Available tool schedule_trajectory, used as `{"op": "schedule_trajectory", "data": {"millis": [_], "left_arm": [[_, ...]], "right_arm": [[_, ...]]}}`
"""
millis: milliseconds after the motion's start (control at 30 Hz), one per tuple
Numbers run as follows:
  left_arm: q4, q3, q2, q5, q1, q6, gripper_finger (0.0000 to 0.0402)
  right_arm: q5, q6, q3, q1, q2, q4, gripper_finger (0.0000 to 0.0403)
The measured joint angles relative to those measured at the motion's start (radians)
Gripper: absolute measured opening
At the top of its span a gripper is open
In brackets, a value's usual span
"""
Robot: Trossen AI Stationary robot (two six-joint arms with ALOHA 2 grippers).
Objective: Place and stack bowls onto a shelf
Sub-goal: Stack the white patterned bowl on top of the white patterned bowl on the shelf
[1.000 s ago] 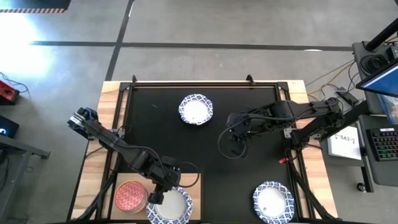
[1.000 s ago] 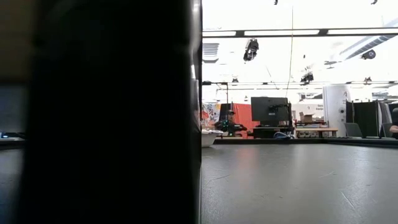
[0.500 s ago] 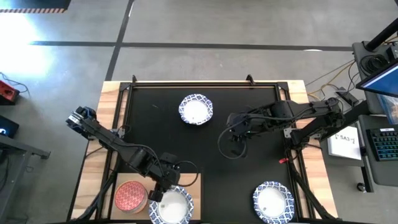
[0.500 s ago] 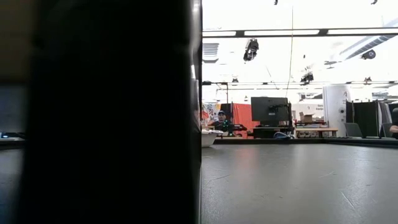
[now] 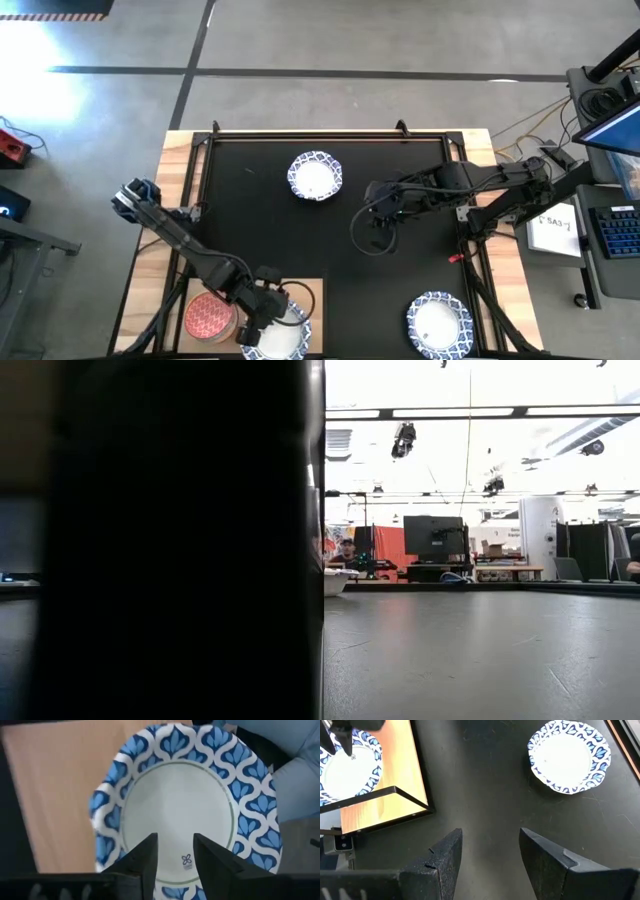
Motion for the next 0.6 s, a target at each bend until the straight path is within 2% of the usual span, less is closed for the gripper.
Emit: {"op": "schedule_trajectory", "data": {"millis": [100, 333, 600], "left_arm": [[0.010, -0.001, 0.030, 0.040, 0.000, 0.004, 0.0099], [0.049, -0.001, 0.067, 0.062, 0.000, 0.005, 0.0078], [0.081, -0.001, 0.131, 0.071, 0.000, -0.005, 0.0076]], "right_arm": [[0.000, 0.000, 0.000, 0.000, 0.000, 0.000, 0.0185], [0.000, 0.000, 0.000, 0.000, 0.000, 0.000, 0.0185], [0.000, 0.000, 0.000, 0.000, 0.000, 0.000, 0.0185]]}}
